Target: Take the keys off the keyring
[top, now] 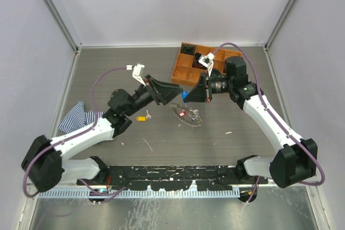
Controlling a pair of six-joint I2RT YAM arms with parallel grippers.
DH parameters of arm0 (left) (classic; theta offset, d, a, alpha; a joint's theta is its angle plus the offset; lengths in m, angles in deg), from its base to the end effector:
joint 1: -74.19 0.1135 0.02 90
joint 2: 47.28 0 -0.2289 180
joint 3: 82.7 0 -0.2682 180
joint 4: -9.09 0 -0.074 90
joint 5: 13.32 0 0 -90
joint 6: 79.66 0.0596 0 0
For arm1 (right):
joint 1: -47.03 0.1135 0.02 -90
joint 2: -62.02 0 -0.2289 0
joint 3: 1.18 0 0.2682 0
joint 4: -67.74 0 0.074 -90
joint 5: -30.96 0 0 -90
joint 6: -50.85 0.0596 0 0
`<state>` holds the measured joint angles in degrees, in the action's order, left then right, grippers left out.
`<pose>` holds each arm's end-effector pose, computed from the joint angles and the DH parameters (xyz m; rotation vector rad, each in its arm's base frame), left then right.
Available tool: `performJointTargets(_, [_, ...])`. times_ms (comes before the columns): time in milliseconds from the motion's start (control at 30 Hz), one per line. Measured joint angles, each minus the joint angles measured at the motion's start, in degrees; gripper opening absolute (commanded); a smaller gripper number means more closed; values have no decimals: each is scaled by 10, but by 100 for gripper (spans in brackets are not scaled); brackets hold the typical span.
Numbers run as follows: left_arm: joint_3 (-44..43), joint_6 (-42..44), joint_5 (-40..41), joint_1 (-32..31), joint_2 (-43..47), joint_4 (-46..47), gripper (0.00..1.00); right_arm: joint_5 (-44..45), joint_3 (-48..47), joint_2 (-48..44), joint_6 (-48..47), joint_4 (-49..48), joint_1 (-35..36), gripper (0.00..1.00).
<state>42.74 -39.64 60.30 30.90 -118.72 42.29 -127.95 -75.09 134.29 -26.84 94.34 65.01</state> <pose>0.2284 -0.2383 0.2895 0.1930 1.4605 -1.5468 0.2729 0.1470 0.2989 -0.8962 1.8005 1.5273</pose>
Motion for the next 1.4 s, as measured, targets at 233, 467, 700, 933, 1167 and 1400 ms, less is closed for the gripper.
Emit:
performJointTargets(233, [47,94,22,0,144,-52,45,-7,12,0,53,-45,-9,1])
performJointTargets(467, [96,166,-1,-3,187,-92,40,5,16,0,114,-89,-18,1])
performJointTargets(700, [97,212,21,-28,171,-111,40,32,16,0,146,-98,-20,1])
performJointTargets(933, [68,253,31,-51,112,-120,38,41,16,0,156,-98,-20,1])
performJointTargets(1167, [61,328,20,-65,88,-110,37,43,18,0,165,-104,-20,1])
performJointTargets(1400, [61,404,33,-90,75,-99,39,43,23,0,168,-109,-20,1])
